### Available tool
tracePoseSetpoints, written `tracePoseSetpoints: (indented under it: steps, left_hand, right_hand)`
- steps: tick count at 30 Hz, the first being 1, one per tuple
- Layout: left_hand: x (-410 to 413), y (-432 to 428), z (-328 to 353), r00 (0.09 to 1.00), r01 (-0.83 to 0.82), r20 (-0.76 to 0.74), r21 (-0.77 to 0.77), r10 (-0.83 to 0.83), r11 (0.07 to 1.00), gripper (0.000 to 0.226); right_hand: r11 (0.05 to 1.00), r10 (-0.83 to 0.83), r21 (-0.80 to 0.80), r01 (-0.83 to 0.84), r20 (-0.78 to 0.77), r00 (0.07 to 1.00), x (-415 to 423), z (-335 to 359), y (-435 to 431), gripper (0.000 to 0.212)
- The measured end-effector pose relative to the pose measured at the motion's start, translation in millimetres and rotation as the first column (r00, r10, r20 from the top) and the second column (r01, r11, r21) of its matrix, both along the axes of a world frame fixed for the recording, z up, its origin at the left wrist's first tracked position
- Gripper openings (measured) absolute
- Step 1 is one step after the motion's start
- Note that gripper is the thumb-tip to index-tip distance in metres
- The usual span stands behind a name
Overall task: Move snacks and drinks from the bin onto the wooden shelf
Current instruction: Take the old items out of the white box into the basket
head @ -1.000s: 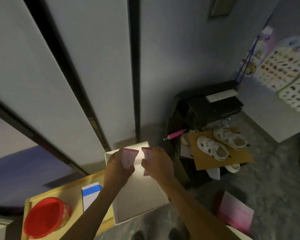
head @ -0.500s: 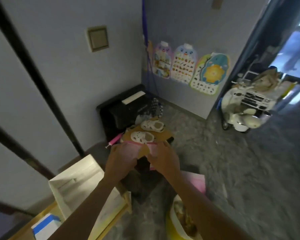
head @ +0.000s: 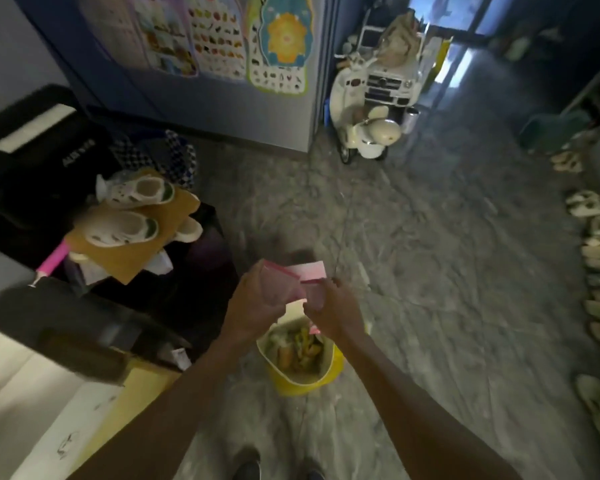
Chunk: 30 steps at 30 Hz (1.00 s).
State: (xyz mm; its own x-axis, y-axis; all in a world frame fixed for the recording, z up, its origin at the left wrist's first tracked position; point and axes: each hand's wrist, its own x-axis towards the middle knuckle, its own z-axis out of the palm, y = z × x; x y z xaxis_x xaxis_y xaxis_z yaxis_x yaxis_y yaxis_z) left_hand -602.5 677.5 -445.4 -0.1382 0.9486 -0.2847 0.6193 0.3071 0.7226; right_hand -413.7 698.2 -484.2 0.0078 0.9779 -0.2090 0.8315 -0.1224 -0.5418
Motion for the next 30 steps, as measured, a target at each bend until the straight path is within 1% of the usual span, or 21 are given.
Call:
tracePoseSetpoints:
  steps: [2,4,5,6,7,8,11,13,15,17,20,23,26,28,30]
  left_hand:
    - [7.9,11.3,-56.5,1.0,0.005,0.003,-0.055,-0.005,0.999,0.089]
    - [11.2,22.7,-127.7,0.998,0.031,-0.045,-0.099,-0.036,0.995,0.078]
    - [14.4,23.9,-152.1,0.996,0.039,-0.081,-0.109,-0.048,0.993,0.069]
    - [16.5,23.5,-177.3,0.99,0.051,-0.126,-0.102,-0.063,0.994,0.062]
    - [17.8,22.3,-203.8,0.985,0.058,-0.156,-0.106,-0.075,0.993,0.055]
    - [19.2,21.3,-226.9,0.983,0.064,-0.166,-0.103,-0.081,0.993,0.05]
    - [29.3,17.8,-264.0,0.984,0.07,-0.156,-0.115,-0.088,0.991,0.039]
    - [31.4,15.5,-263.0,0.969,0.117,-0.199,-0.139,-0.143,0.983,0.047]
    - [30.0,12.5,-259.6,0.957,0.159,-0.213,-0.179,-0.196,0.971,0.066]
    - [25.9,13.6,-259.2,0.954,0.194,-0.194,-0.185,-0.23,0.963,0.077]
    - [19.3,10.1,-249.6,0.959,0.2,-0.162,-0.204,-0.234,0.958,0.086]
    - [8.2,7.9,-218.8,0.942,0.249,-0.192,-0.147,-0.274,0.957,0.089]
    - [-5.5,15.1,-167.4,0.913,0.313,-0.25,-0.074,-0.322,0.947,0.103]
    - [-13.5,21.0,-125.5,0.877,0.371,-0.322,-0.017,-0.356,0.929,0.108]
    - [-20.8,26.4,-75.4,0.849,0.406,-0.39,0.049,-0.356,0.913,0.109]
  right_hand:
    - [1.0,-0.01,-0.024,0.011,0.012,1.0,10.2,-47.6,3.2,0.057]
    - [0.999,-0.039,-0.022,0.039,0.007,0.999,15.3,-93.9,5.3,0.044]
    - [0.999,-0.053,-0.011,0.053,-0.013,0.998,15.9,-117.0,4.1,0.04]
    - [0.997,-0.075,-0.018,0.075,-0.034,0.997,16.0,-138.1,1.7,0.041]
    - [0.993,-0.103,-0.062,0.1,-0.039,0.994,15.7,-154.2,-1.6,0.043]
    - [0.99,-0.116,-0.092,0.111,-0.044,0.992,16.4,-172.1,-3.7,0.046]
    - [0.985,-0.124,-0.13,0.115,-0.07,0.99,13.2,-233.3,-9.8,0.046]
    - [0.983,-0.109,-0.153,0.103,-0.037,0.993,11.8,-243.3,-13.3,0.048]
    - [0.978,-0.09,-0.187,0.088,-0.006,0.996,10.6,-247.8,-17.5,0.057]
    - [0.974,-0.076,-0.21,0.08,0.024,0.997,11.6,-246.4,-14.5,0.06]
    - [0.976,-0.071,-0.203,0.076,0.029,0.997,16.1,-229.5,-17.0,0.075]
    - [0.984,-0.028,-0.173,0.034,0.035,0.999,23.4,-195.7,-18.0,0.088]
    - [0.993,0.054,-0.109,-0.045,0.082,0.995,35.3,-160.2,-9.0,0.091]
    - [0.995,0.089,-0.062,-0.081,0.128,0.988,38.8,-111.3,-3.7,0.097]
    - [0.996,0.091,-0.021,-0.088,0.152,0.984,37.4,-43.8,-0.9,0.105]
